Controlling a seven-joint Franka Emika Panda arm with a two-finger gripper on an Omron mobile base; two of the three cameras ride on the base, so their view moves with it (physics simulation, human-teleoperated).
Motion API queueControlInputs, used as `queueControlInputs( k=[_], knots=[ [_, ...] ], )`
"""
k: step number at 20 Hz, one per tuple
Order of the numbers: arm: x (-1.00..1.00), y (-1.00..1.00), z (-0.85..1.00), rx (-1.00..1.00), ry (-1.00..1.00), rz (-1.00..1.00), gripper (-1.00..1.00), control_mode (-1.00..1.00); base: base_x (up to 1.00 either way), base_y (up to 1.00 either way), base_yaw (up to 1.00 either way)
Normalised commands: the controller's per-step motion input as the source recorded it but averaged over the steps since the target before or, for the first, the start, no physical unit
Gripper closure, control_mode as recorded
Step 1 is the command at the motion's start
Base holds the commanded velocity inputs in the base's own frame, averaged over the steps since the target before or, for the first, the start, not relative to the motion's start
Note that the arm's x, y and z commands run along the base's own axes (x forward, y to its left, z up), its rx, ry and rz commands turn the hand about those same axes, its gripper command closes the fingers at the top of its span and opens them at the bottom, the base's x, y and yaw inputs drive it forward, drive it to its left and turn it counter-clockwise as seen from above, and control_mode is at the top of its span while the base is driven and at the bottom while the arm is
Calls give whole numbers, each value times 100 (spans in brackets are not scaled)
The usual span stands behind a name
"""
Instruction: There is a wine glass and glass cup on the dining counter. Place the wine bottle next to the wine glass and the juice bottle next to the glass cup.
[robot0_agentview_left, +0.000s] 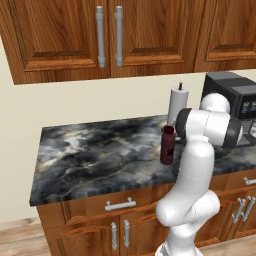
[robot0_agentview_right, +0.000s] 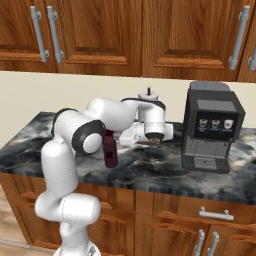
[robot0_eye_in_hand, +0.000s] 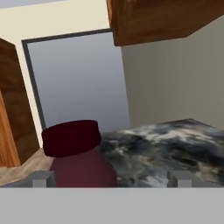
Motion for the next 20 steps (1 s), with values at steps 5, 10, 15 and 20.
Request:
queueControlInputs(
  k=[5,10,15,20],
  knots=[
    [-9,13,0,5,0,0,-100,-100,0,0,0],
    [-27,-6,20,11,0,0,-100,-100,0,0,0],
    [-22,-17,25,11,3,0,-100,-100,0,0,0],
    [-30,-11,19,6,6,0,-100,-100,0,0,0]
  ],
)
